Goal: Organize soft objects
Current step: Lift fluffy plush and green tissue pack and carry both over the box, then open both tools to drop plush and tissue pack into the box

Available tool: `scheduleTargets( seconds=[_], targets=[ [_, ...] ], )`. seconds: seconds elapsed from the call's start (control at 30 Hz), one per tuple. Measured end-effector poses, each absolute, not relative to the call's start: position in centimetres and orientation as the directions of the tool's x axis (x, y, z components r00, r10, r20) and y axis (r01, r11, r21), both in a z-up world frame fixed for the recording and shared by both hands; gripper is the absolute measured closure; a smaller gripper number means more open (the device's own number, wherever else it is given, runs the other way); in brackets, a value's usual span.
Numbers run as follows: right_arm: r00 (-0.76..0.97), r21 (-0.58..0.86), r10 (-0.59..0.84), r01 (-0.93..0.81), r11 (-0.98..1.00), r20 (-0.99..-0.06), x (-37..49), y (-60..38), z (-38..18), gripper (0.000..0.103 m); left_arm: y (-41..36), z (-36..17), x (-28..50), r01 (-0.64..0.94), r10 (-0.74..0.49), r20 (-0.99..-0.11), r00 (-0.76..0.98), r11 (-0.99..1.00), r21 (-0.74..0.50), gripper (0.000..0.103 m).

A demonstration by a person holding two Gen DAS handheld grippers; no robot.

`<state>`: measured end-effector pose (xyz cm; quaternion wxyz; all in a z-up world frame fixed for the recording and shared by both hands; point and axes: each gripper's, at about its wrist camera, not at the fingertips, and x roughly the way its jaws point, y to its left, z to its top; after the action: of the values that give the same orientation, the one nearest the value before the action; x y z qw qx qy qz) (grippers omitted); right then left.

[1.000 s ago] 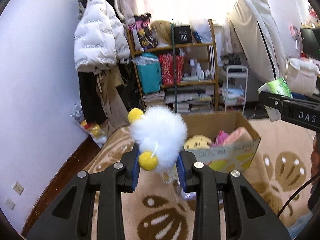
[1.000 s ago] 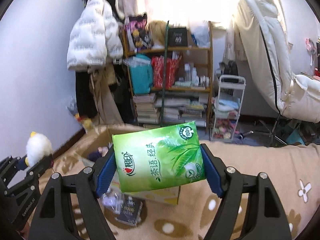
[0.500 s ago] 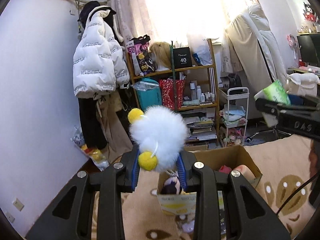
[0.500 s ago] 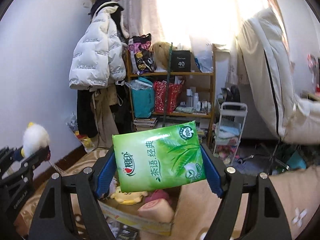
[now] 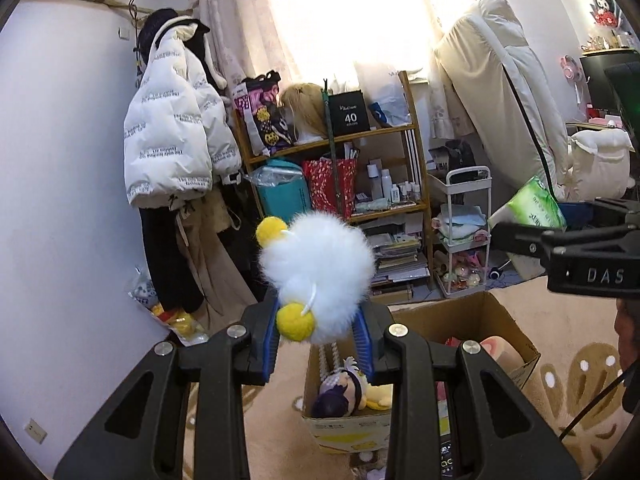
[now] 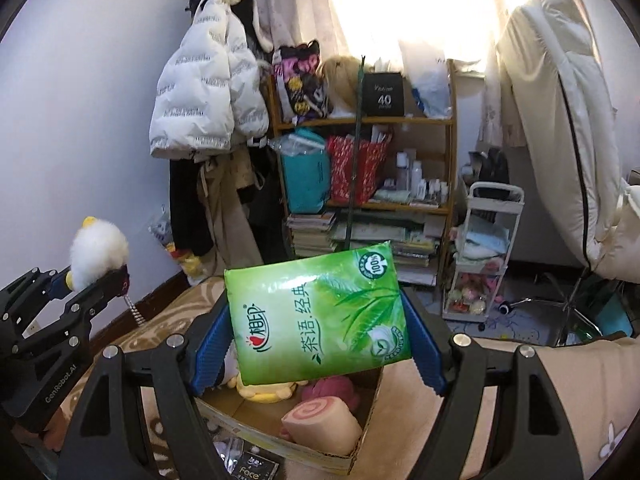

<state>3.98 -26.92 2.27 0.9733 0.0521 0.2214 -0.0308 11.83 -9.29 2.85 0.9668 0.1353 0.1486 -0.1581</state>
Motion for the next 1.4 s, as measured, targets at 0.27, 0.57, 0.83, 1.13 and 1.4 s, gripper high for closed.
scheduleTargets(
  seconds=[0.27,0.57,0.83,1.13,1.4],
  targets=[
    [0.878,0.16,-0.024,0.114,0.98,-0.477,5.1,-27.7,-1.3,0.021,-9.6,0.1,13.7,0.358,-0.269,-0.387,0.882,0.916,0.179,0.072],
    [0.863,0.193,-0.02,0.135,0.972,-0.506,6.5,-28.7,-3.8,0.021,-10.3,-2.8,15.9,0.385,-0.281,-0.455,0.845,0.91,0.153,0.071],
    [0.849,0.202,0.005,0.119,0.972,-0.528,7.9,-28.6,-5.1,0.021,-10.6,-4.4,17.4,0.387,-0.277,-0.495,0.823,0.913,0.132,0.071],
    [0.814,0.204,-0.008,0.156,0.966,-0.581,8.7,-29.2,-6.7,0.02,-10.8,-5.7,18.8,0.444,-0.341,-0.553,0.76,0.894,0.058,0.071],
    [0.79,0.199,-0.003,0.158,0.967,-0.614,8.8,-29.2,-7.3,0.02,-10.7,-5.7,19.0,0.443,-0.345,-0.56,0.753,0.896,0.044,0.068]
  ],
)
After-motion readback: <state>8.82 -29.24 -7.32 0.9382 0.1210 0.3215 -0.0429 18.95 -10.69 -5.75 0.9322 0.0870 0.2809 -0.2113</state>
